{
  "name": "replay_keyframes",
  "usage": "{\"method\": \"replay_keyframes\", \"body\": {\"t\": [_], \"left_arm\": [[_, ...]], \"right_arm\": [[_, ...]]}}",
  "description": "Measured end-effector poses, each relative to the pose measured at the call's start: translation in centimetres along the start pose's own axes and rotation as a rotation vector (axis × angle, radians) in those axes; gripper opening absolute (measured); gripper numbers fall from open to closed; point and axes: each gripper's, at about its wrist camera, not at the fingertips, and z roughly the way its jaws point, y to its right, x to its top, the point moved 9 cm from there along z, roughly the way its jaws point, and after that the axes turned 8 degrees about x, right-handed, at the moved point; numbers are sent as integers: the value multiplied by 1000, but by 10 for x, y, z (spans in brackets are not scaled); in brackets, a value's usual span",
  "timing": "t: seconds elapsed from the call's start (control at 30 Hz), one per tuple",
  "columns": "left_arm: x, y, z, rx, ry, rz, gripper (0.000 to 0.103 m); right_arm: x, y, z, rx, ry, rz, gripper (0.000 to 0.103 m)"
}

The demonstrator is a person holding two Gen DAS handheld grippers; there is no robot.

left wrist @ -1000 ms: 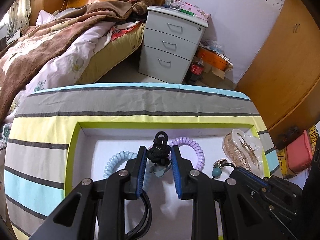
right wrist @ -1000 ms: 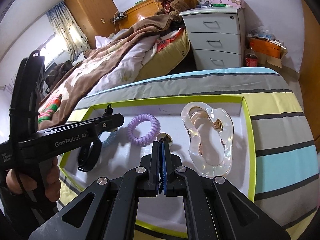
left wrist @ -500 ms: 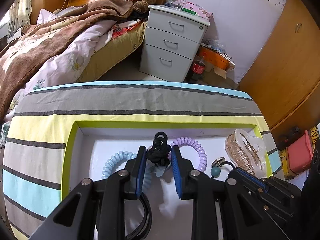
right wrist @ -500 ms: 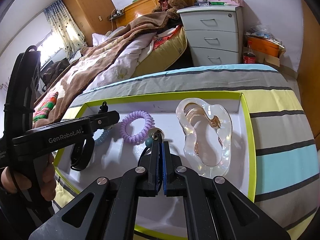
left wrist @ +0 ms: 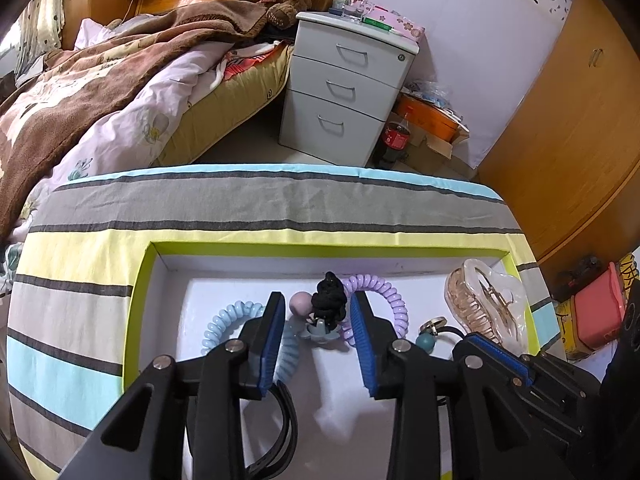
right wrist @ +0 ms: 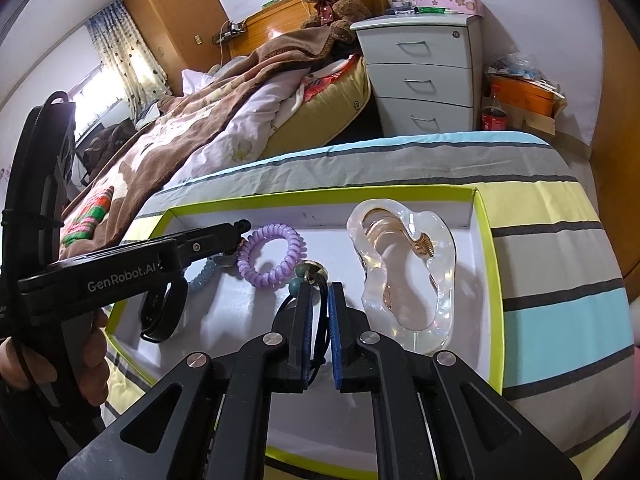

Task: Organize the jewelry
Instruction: 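Open both tools to drop the clip and hair tie in the box, then withdraw both tools and move the right tool to the dark beaded bracelet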

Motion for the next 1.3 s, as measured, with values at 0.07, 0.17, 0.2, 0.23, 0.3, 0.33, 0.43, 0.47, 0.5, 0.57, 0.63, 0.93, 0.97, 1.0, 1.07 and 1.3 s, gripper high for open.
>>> {"method": "replay_keyframes", "body": {"t": [0.07, 0.17, 0.2, 0.23, 0.3, 0.33, 0.43, 0.47, 0.5, 0.57, 0.63, 0.93, 0.97, 1.0, 1.07, 1.3], "left_arm": [[-1, 1, -2, 3, 3, 7, 41], [-2, 3, -5, 2, 6, 10, 43], [-3, 4, -7, 4, 7, 9, 43], [-3, 4, -8, 8, 9, 10, 44], [-4, 5, -12, 10, 14, 12, 46], [-5, 4, -14, 12, 15, 12, 47], [-6, 5, -23, 13, 28, 19, 48], [-7, 5, -27, 14, 33, 22, 49], [-8, 5, -31, 13, 39, 24, 50], [-12, 6, -40, 11, 50, 25, 51], [-15, 6, -47, 12, 58, 27, 51], [-34, 2, -81, 10, 96, 26, 53], [-38, 1, -86, 10, 100, 25, 54], [-41, 0, -90, 11, 105, 26, 54], [-47, -3, -97, 14, 110, 19, 54], [-73, -15, -120, 3, 128, -7, 58]], "right_arm": [[1, -1, -1, 2, 4, -1, 10], [1, -3, -4, -1, 10, -7, 13], [2, -4, -5, -4, 13, -11, 13], [2, -5, -6, -5, 16, -14, 13], [1, -7, -10, -4, 21, -19, 14], [1, -9, -11, -5, 23, -20, 14], [-1, -13, -18, -5, 34, -25, 22], [-2, -15, -20, -5, 38, -29, 25], [-3, -17, -22, -7, 41, -35, 25], [-5, -20, -26, -14, 46, -43, 25], [-8, -23, -30, -16, 51, -46, 25], [-23, -32, -55, -31, 76, -56, 26], [-26, -32, -58, -33, 78, -58, 26], [-29, -33, -61, -35, 81, -59, 26], [-34, -36, -66, -36, 85, -58, 26], [-61, -46, -75, -24, 74, -74, 32]]}}
